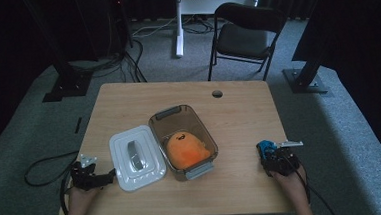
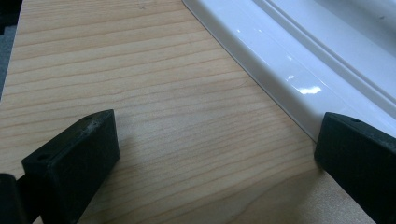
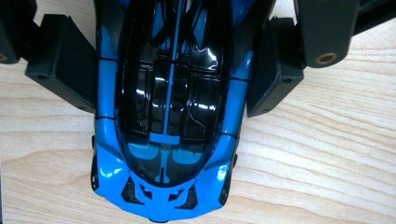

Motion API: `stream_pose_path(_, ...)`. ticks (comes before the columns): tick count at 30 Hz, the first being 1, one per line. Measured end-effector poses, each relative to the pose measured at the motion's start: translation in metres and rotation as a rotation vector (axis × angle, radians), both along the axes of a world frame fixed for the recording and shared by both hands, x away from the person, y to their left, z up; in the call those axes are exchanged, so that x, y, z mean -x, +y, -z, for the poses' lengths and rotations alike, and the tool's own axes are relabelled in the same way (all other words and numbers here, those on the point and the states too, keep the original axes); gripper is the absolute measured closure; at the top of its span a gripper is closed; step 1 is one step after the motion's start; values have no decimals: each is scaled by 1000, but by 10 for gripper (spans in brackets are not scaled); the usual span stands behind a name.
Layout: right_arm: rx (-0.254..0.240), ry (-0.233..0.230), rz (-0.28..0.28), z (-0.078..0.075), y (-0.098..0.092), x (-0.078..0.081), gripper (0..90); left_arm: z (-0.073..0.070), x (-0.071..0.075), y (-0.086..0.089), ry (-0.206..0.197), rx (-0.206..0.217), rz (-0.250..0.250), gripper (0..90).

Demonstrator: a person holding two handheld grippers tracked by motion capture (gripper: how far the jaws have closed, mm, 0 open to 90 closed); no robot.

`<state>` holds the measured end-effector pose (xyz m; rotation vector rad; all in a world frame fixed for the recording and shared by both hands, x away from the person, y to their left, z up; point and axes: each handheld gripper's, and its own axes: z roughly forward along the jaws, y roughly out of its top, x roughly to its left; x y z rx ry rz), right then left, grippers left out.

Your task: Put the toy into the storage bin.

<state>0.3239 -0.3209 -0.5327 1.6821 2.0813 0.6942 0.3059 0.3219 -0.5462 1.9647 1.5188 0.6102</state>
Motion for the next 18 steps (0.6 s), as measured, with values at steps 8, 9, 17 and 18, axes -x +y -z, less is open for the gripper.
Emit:
stream_pose_path(8, 9, 5, -20, -2, 0, 1, 244, 0, 0, 0, 1, 0, 0, 3)
stream_pose_path(9, 7, 6, -21, -2, -1, 1, 245, 0, 0, 0, 0, 0, 0, 3)
stream_pose_path(17, -2, 10, -27, -3, -3, 0, 249, 0, 0, 0, 0, 0, 0, 3)
stream_pose_path(18, -2, 10, -30, -3, -3, 0, 249, 0, 0, 0, 0, 0, 0, 3)
